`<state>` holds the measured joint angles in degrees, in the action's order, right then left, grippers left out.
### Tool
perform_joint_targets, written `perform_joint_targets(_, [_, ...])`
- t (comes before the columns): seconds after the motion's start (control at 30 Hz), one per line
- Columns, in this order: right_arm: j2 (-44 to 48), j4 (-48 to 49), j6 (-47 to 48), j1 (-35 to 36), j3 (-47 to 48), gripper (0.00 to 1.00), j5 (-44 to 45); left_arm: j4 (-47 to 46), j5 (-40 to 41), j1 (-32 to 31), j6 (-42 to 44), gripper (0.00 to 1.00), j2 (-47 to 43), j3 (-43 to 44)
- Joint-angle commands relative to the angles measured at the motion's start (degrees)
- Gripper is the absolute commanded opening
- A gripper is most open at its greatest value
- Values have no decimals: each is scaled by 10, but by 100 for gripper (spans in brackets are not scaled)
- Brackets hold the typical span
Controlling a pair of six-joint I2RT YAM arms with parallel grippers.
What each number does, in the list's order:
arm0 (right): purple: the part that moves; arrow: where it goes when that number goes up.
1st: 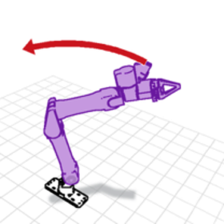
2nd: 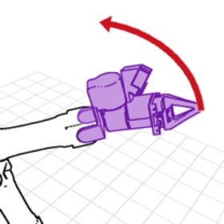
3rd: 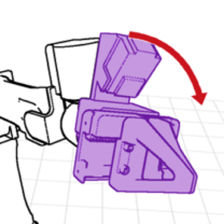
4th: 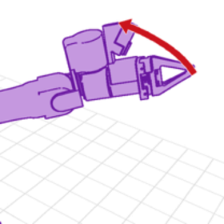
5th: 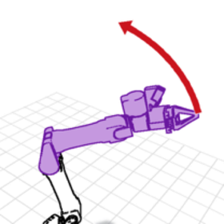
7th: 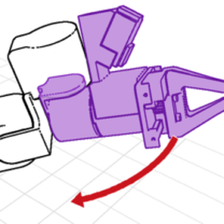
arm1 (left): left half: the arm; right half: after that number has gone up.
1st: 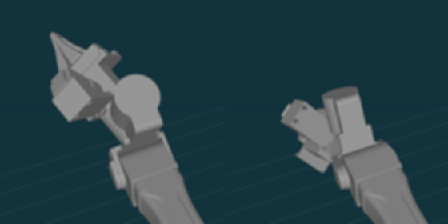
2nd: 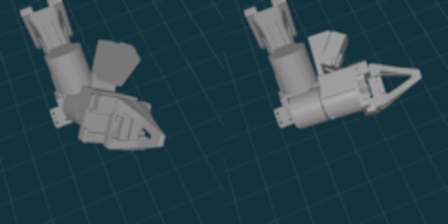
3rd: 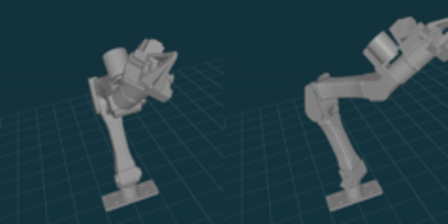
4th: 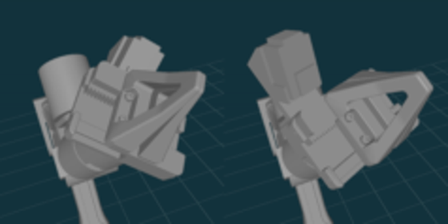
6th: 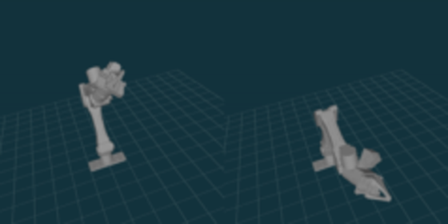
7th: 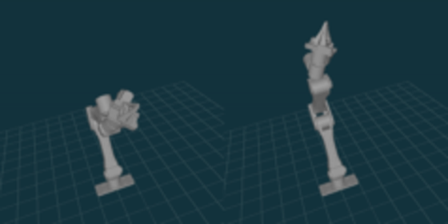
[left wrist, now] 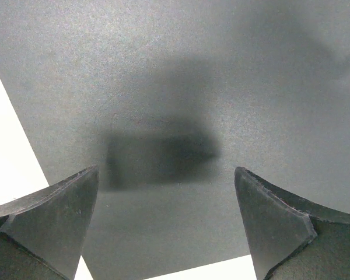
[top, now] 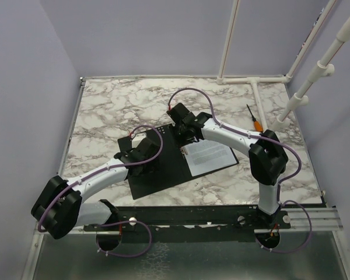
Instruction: Put the files into the folder
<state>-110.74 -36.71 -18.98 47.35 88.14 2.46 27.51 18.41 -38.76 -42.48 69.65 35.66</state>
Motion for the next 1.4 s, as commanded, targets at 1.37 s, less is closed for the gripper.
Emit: perform_joint_targets(1.37, [-46, -26, -4, 35, -121, 1, 102, -22, 4, -18, -37, 99, 88, -22])
